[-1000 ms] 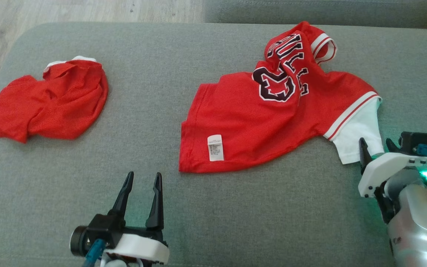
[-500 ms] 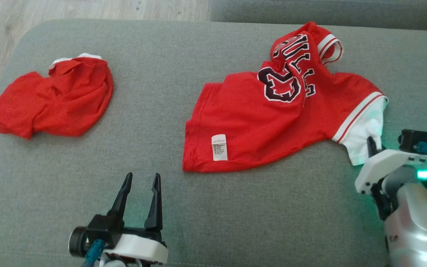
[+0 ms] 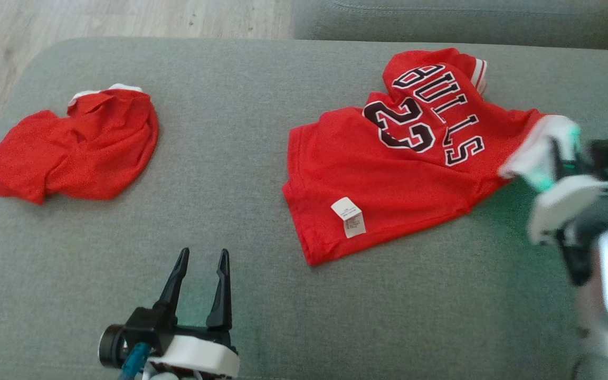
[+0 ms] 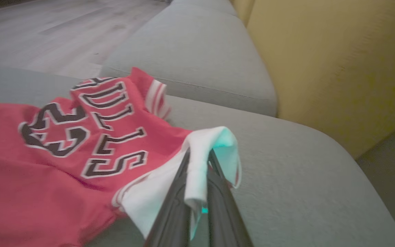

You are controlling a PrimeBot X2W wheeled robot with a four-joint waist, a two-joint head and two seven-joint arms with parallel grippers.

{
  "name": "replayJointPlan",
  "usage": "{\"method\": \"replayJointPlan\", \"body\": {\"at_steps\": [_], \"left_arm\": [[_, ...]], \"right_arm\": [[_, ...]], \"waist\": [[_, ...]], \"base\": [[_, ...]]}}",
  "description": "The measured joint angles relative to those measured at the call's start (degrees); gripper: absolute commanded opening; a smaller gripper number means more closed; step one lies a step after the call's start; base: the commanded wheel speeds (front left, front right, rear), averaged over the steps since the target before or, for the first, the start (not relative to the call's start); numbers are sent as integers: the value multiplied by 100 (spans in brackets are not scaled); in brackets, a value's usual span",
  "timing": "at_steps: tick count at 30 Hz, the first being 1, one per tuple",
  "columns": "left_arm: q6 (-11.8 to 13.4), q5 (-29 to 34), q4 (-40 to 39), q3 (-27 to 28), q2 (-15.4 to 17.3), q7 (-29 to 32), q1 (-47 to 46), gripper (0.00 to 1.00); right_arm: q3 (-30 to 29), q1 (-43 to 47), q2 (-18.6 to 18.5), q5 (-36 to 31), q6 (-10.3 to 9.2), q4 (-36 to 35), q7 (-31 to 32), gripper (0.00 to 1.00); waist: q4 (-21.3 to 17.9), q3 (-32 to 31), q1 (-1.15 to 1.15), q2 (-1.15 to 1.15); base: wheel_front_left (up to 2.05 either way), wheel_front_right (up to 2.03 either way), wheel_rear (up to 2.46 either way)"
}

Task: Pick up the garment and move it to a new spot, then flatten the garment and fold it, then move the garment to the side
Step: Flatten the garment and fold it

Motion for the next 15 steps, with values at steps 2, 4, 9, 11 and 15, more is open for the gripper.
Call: {"method": "replayJointPlan", "body": {"at_steps": [2,4,9,11,15], "left_arm": [[-2,0,0,-3,0,1,0,100],[-44,0,3,-16,0,0,-1,100],[-43,-10,20,-51,0,0,-3,100],[-41,-45,20,-58,0,0,-4,100],[-40,-49,22,-62,0,1,-3,100]], "right_arm": [[235,-5,31,60,0,-62,101,0],[730,-21,86,122,0,-83,278,0],[1722,-257,152,493,0,193,503,0],[1959,-360,182,620,0,372,515,0],[2278,-403,320,781,0,712,392,73]], "waist": [[21,4,0,0],[78,16,0,0],[282,54,0,0],[374,70,0,0],[512,95,0,0]], "base": [[0,0,0],[0,0,0],[0,0,0],[0,0,0],[0,0,0]]}}
